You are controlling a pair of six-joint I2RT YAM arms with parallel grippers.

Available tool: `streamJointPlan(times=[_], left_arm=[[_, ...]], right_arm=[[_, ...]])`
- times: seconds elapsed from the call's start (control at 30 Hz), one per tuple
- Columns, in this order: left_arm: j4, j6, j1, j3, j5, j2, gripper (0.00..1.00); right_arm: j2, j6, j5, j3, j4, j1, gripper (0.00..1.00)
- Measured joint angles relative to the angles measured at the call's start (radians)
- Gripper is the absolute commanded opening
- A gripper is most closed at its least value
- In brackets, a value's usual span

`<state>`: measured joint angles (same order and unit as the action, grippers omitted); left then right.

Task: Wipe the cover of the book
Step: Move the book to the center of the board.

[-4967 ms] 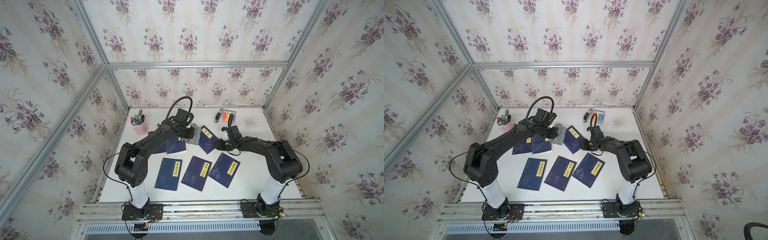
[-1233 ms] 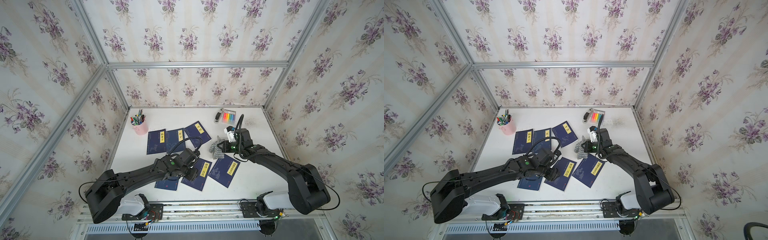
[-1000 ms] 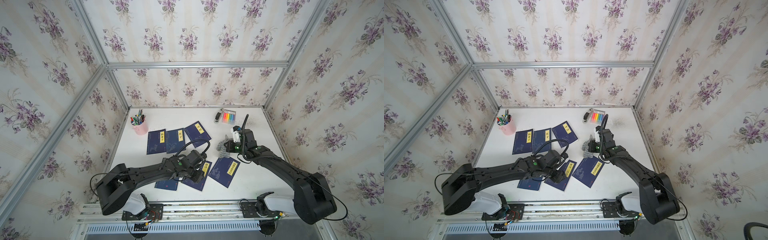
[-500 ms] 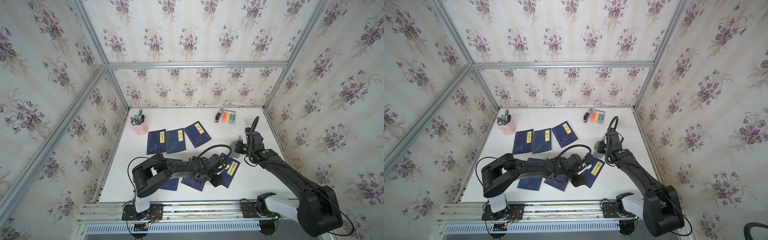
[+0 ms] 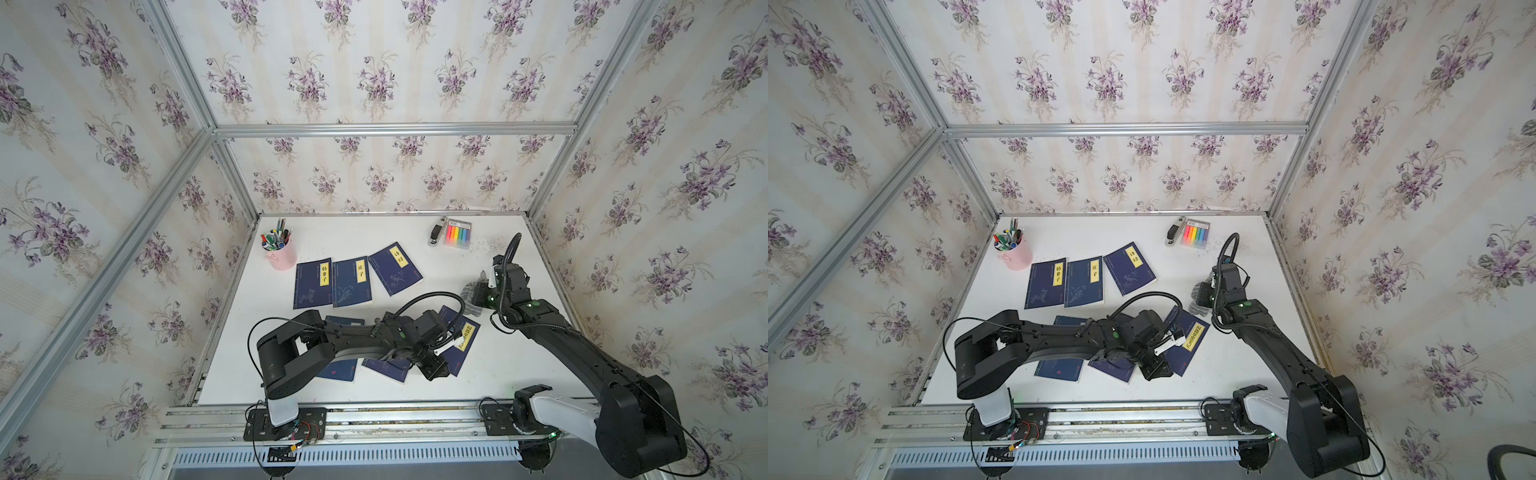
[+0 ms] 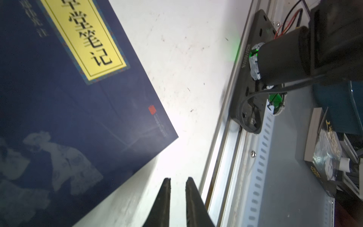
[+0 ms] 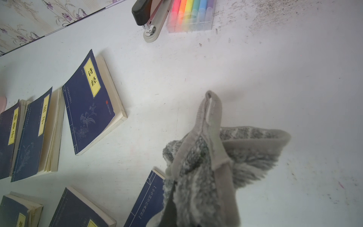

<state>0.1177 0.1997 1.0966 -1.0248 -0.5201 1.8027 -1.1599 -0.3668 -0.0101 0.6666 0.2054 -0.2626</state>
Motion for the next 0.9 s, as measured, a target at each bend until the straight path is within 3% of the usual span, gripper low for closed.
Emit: streamJointPlan(times=[0.47,0.9], left_arm=[[0.061,-0.041,0.004,-0.125,-0.073,0.171,0.23],[-0.057,0.000,-0.032,-0.279,-0.078,0.315,0.25]], right_arm=[[-0.002,-0.001,-0.004,-0.029,-0.014,0.024,0.00],[0.052,-0.027,0.006,-0.088,-0.087,0.106,0.00]])
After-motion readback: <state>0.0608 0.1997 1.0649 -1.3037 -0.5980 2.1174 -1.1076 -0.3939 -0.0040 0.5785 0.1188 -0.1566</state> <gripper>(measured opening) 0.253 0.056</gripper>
